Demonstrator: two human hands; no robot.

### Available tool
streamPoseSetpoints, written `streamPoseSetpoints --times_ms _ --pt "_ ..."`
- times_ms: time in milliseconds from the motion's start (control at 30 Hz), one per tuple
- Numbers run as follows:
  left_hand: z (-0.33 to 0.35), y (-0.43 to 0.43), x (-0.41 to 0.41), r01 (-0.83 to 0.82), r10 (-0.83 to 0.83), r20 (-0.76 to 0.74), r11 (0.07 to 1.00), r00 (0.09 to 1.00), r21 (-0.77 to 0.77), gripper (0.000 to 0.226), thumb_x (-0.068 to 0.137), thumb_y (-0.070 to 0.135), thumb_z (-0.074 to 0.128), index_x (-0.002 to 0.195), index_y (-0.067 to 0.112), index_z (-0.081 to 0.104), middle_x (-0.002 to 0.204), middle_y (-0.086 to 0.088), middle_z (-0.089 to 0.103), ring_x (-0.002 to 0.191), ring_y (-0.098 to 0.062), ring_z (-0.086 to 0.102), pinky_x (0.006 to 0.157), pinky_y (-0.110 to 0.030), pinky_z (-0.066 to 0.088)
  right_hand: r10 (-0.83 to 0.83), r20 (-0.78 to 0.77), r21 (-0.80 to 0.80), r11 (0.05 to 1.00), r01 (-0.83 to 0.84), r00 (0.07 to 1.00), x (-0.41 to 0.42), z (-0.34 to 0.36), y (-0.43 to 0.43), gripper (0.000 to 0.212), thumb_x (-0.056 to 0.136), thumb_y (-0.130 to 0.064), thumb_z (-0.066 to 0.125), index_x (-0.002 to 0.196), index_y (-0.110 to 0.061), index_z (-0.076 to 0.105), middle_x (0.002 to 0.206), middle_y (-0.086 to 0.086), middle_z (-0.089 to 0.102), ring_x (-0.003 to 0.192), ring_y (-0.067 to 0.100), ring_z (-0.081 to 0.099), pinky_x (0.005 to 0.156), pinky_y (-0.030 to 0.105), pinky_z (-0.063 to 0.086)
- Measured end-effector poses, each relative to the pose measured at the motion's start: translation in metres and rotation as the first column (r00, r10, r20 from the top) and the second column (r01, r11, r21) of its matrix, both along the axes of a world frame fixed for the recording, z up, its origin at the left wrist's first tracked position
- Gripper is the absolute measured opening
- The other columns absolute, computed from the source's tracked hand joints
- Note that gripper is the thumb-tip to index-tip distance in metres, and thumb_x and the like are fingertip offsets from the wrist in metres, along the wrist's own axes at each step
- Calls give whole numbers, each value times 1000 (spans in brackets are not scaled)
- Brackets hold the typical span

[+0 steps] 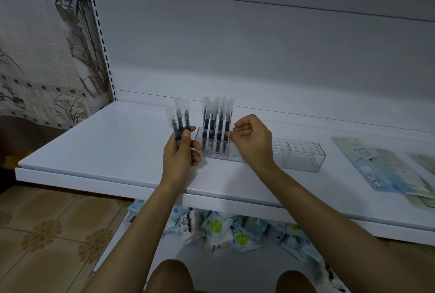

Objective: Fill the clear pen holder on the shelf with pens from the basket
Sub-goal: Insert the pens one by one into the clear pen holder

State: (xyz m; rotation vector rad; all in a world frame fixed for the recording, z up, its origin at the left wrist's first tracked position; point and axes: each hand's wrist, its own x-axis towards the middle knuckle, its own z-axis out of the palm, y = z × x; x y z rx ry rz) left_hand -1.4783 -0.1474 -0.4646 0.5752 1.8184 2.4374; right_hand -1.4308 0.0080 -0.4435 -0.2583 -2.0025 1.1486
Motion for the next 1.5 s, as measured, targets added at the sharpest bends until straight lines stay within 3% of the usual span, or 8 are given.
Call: streamPoseSetpoints --times_ms 167,400,633,900,1067,1233,1400,1500 --pt "7 10 13 93 -110 -135 987 985 -130 23 102 29 37 98 16 56 59 2 46 47 -11 41 45 -24 36 87 -77 -94 991 -94 993 18 18 -6 10 84 -18 70 87 -11 63 79 -3 66 74 7 61 70 17 51" --pt "27 29 42 348 -371 -140 923 918 -167 26 101 32 38 112 9 46 56 3 44 45 -11 33 42 -26 28 348 4 -316 890 -329 937 44 29 -11 11 91 -18 60 92 -11 70 89 3 71 85 11 66 75 22 55" --pt "28 41 54 266 -299 -144 941 943 -210 25 102 32 36 104 12 51 79 -1 70 48 -15 57 44 -24 42 215 -18 -398 894 -204 976 60 27 6 17 93 -21 58 99 -10 70 90 5 70 83 14 65 74 30 56" --pt "12 58 58 183 -246 -247 950 937 -253 15 102 24 41 103 12 51 71 2 60 46 -9 47 46 -20 37 225 -44 -462 859 -219 973 66 20 5 13 89 -13 64 101 -7 67 79 6 69 66 18 62 62 31 52" --pt "11 49 48 8 -89 -285 962 954 -274 15 101 28 38 97 22 51 81 5 66 59 -9 64 48 -23 47 202 -42 -480 855 -197 978 64 23 11 17 93 -10 57 109 -15 63 87 3 71 73 11 69 69 28 57" --pt "1 43 30 -155 17 -415 941 910 -301 23 99 32 42 101 14 55 73 11 56 63 -3 52 58 -20 43 193 -50 -498 846 -192 980 54 33 18 14 100 -15 44 113 -17 51 96 3 69 66 17 72 66 29 59" --pt "-1 42 28 -81 -10 -325 961 946 -266 28 92 46 41 98 22 56 74 16 56 66 2 50 63 -16 43 116 -37 -500 858 -119 993 38 38 27 17 99 -9 46 115 -14 46 95 9 65 68 16 67 63 29 59" --pt "-1 41 26 -16 -33 -223 977 974 -214 32 93 49 37 92 25 57 62 19 54 57 1 48 55 -12 38 113 -13 -431 896 -108 993 27 42 32 21 95 -6 53 113 -15 47 99 12 65 77 16 66 64 26 58"
